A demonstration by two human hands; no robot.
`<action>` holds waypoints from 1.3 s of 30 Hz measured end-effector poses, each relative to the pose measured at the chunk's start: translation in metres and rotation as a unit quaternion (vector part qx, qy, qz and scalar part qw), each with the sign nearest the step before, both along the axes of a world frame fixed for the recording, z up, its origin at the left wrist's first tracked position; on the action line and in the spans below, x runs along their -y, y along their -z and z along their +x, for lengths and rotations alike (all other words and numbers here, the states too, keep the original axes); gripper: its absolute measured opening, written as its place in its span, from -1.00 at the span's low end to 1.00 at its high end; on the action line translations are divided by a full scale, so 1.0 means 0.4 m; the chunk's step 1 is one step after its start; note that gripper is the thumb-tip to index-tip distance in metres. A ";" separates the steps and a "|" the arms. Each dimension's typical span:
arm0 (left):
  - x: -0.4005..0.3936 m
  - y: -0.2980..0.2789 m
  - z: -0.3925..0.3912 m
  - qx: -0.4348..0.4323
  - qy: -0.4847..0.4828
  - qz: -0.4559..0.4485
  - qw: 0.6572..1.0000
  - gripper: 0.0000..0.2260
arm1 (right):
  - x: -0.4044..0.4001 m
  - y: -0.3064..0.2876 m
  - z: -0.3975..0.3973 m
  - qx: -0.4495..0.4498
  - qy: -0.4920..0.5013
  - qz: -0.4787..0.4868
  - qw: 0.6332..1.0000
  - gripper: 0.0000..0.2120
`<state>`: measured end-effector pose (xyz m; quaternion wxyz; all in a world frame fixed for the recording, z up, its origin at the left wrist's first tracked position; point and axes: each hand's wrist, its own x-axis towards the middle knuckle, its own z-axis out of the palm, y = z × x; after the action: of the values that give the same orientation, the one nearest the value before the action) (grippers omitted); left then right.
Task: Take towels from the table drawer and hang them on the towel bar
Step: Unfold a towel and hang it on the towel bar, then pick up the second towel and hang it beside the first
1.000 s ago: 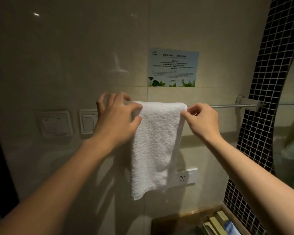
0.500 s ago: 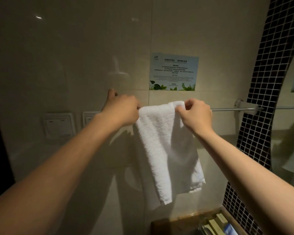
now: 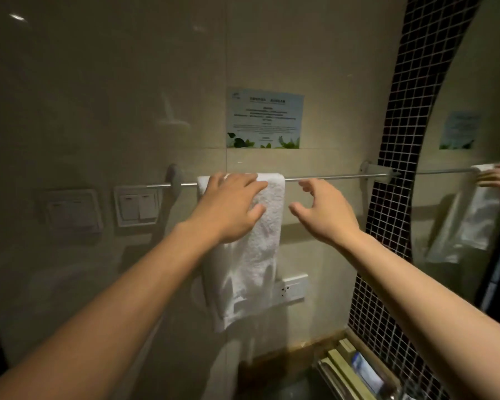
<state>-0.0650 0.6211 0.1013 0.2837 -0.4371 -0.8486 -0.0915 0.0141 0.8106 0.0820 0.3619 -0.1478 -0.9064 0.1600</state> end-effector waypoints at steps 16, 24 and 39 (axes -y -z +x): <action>-0.430 0.417 0.278 0.183 0.374 -0.105 0.903 -0.53 | -0.113 0.344 0.588 0.164 0.298 -0.068 0.938 -0.54; -0.509 0.739 0.530 0.242 0.493 -0.243 0.800 -0.54 | 0.015 0.661 0.853 0.236 0.437 -0.201 0.845 -0.61; -0.486 1.271 0.864 0.151 0.536 -0.401 0.727 -0.64 | 0.051 1.150 1.107 0.315 0.456 -0.420 0.718 -0.43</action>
<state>0.2804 0.8155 -0.4072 -0.1465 -0.8727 -0.4624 0.0553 0.4569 0.7901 -0.3778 -0.0148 -0.7223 -0.6303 0.2841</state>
